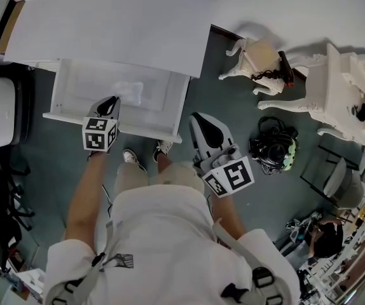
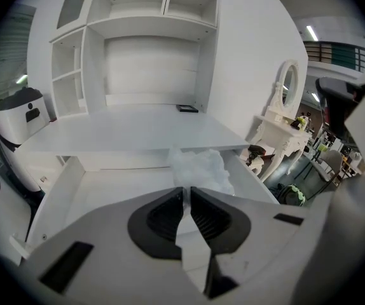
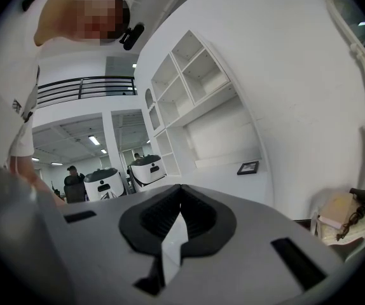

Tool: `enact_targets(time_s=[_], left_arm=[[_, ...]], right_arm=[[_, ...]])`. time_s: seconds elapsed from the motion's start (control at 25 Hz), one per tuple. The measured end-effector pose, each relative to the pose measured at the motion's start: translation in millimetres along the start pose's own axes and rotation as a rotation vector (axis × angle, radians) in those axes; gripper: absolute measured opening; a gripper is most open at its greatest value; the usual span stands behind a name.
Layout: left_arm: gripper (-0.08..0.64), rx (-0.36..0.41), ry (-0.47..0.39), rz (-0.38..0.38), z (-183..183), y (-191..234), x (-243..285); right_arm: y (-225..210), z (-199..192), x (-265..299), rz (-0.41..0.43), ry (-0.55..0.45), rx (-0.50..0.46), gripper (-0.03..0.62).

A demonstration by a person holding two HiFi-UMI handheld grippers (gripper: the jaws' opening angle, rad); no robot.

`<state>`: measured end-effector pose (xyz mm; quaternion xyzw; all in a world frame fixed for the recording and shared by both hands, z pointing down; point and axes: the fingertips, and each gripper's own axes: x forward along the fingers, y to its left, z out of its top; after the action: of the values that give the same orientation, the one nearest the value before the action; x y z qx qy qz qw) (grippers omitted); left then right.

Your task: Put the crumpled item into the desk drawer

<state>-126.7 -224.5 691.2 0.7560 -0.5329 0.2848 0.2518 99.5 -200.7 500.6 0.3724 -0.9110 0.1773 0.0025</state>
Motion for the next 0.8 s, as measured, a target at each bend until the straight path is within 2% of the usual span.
enact_targets(time_s=[0.48,0.8], left_arm=[[0.043,0.036,0.085,-0.008,-9.8,3.0,35.3],[0.043,0.035,0.123,-0.022,-12.1,9.9,66.2]], right_arm=[[-16.4,-13.7,-4.1,-0.017,0.020,0.017,0.011],[-16.0,-25.9,-1.5,-0.021,0.042,0.027,0.011]])
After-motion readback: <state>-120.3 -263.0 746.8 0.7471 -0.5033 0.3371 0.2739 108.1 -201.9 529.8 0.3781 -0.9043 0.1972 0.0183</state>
